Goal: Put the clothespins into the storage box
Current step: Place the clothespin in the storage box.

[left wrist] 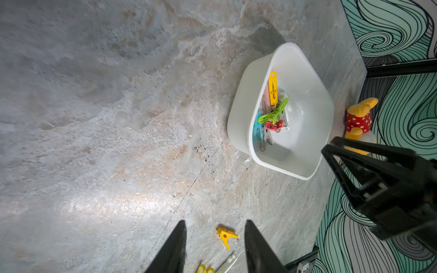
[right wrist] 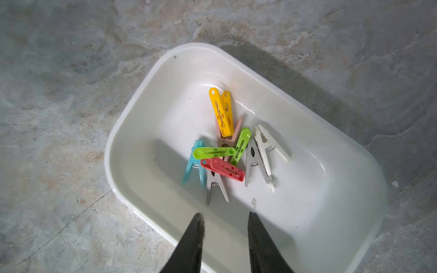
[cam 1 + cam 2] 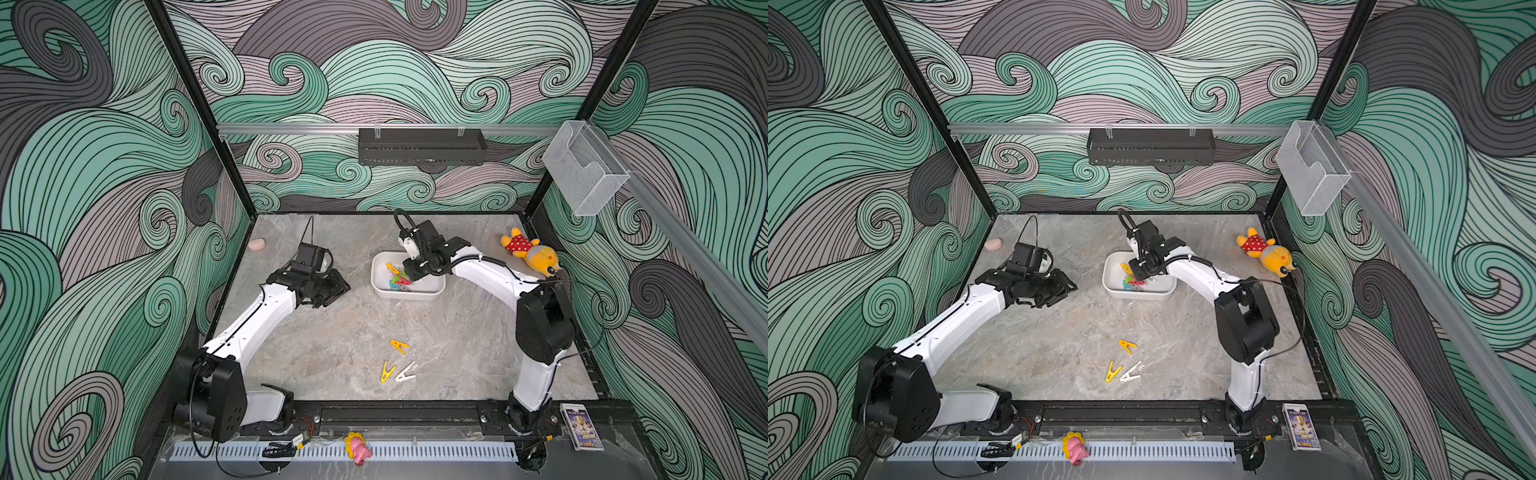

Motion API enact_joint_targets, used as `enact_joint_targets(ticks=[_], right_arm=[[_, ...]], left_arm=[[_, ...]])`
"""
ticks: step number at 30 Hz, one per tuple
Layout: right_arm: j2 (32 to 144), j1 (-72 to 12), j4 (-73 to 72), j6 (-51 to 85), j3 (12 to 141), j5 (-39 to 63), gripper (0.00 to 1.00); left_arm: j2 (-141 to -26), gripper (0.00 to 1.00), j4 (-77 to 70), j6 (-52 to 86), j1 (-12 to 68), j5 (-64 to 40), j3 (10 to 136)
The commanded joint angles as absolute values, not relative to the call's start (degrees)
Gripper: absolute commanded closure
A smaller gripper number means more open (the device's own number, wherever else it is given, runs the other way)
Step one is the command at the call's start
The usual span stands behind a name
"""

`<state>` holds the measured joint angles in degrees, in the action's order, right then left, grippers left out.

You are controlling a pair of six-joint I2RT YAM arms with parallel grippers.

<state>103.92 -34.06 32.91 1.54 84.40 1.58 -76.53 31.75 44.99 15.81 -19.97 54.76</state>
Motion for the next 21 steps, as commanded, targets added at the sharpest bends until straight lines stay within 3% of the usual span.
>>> enact_joint_targets(ticks=[1,9,15,21], right_arm=[[97.87,-35.04,30.87,3.07,80.0,2.46,0.63],[86.01,-39.31,25.78,7.29,65.99,-0.13,0.6],[80.13,-40.51,22.69,8.99,57.33,-1.84,0.58],[78.01,-40.31,23.24,8.2,57.48,-4.02,0.54]], left_arm=[[-78.34,0.57,30.99,44.91,16.53,-24.83,54.98],[-77.52,0.53,38.16,38.89,23.84,-23.21,53.84],[-76.48,0.5,41.77,34.92,35.15,-18.19,52.63],[-75.58,0.51,42.69,34.04,46.26,-15.03,51.29]])
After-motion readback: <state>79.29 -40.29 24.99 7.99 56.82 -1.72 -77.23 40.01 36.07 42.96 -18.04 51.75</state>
